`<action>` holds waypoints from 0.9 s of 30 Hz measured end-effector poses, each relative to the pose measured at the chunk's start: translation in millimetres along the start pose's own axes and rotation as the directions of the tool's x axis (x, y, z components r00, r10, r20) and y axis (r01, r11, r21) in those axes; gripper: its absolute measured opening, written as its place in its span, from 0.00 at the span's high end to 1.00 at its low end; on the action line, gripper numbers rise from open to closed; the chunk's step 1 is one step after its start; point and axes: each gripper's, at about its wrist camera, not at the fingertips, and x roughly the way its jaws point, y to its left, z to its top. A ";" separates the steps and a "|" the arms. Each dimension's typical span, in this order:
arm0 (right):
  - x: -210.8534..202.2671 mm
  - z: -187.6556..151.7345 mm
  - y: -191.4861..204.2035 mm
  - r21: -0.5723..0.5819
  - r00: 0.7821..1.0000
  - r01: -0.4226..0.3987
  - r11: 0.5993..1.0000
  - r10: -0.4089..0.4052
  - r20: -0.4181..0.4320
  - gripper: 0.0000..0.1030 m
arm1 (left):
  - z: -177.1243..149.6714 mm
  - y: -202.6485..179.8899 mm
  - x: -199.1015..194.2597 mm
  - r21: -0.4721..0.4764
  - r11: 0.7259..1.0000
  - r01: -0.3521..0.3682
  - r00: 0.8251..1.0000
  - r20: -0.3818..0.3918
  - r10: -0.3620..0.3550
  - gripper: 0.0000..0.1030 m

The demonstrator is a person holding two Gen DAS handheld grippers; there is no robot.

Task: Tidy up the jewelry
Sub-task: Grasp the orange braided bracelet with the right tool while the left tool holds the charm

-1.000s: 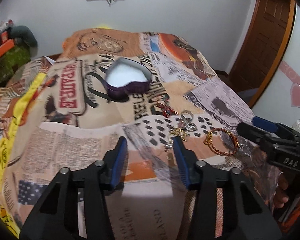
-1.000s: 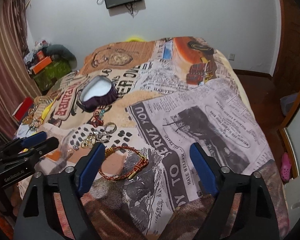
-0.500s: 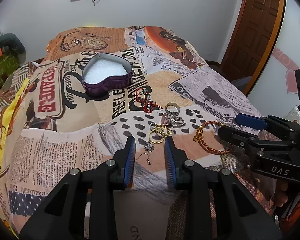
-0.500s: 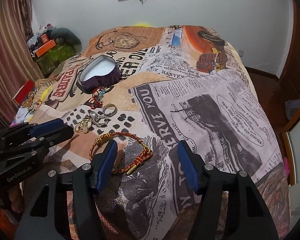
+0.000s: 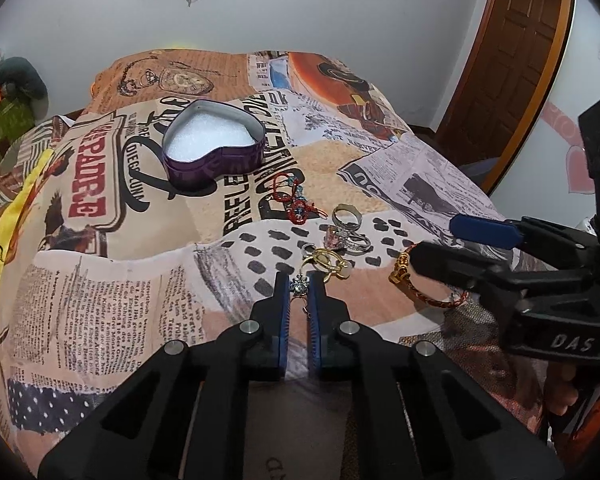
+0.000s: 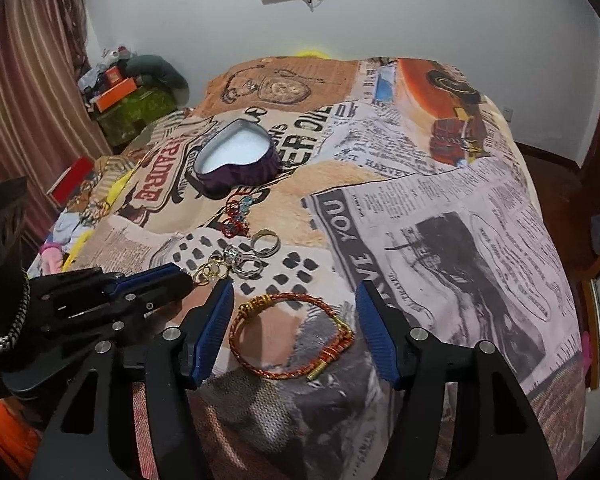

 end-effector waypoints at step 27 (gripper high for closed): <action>21.2 -4.0 30.1 -0.067 0.997 0.025 0.997 -0.030 -0.069 0.94 | -0.6 14.6 -49.0 -0.030 1.000 -0.003 0.994 0.109 0.007 0.92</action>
